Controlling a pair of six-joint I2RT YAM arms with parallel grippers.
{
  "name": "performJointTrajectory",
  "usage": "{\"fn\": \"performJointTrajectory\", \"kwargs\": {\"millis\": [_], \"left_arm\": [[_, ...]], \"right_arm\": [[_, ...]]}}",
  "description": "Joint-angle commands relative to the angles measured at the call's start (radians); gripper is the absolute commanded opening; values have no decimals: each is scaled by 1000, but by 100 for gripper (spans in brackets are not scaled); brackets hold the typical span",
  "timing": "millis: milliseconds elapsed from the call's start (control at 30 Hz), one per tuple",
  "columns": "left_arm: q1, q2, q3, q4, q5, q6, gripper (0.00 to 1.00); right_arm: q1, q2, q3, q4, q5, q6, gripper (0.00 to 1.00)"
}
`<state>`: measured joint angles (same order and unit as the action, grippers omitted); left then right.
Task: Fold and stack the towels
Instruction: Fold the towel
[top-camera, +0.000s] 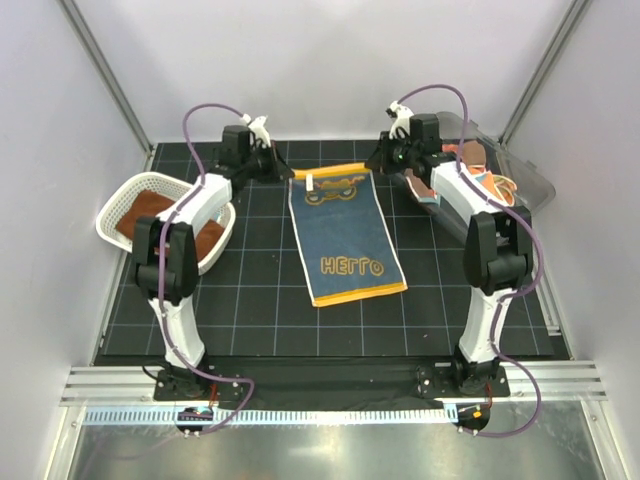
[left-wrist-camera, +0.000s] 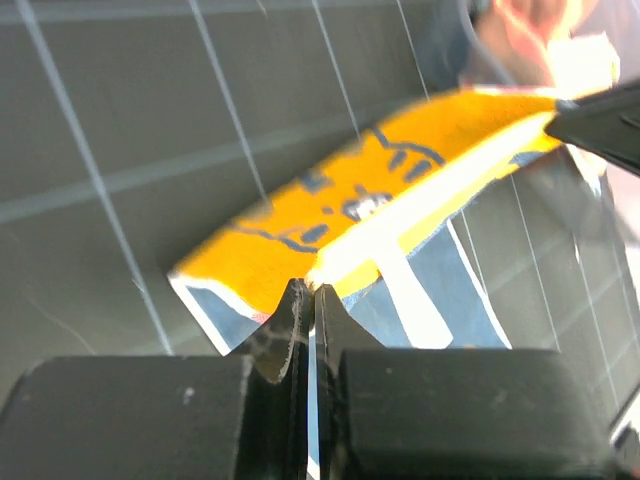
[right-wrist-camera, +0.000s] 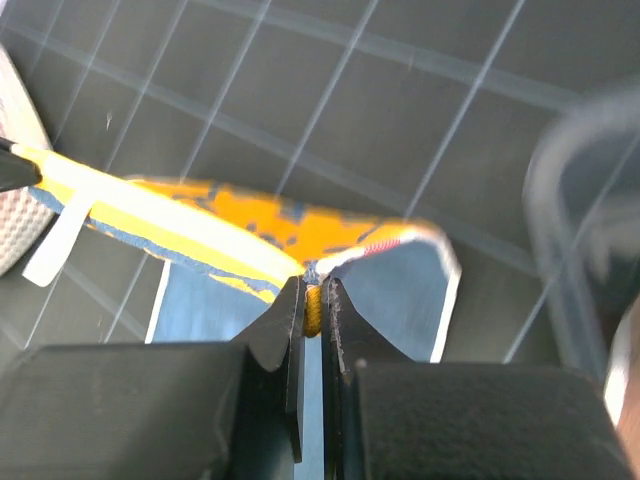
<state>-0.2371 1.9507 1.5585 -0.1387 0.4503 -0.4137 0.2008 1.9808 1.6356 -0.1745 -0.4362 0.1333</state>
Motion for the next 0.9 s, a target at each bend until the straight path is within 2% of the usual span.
{"fn": "performJointTrajectory", "kwargs": {"millis": [0, 133, 367, 600, 867], "left_arm": [[-51, -152, -96, 31, -5, 50, 0], [-112, -243, -259, 30, -39, 38, 0], [-226, -377, -457, 21, -101, 26, 0], [-301, -486, -589, -22, -225, 32, 0], [-363, -582, -652, -18, -226, 35, 0]], "right_arm": [[-6, -164, -125, -68, -12, -11, 1], [-6, -293, -258, -112, 48, 32, 1], [-5, -473, -488, -164, 85, 109, 2], [-4, -565, -660, -191, 111, 173, 2], [-6, -637, -776, -185, 128, 236, 1]]}}
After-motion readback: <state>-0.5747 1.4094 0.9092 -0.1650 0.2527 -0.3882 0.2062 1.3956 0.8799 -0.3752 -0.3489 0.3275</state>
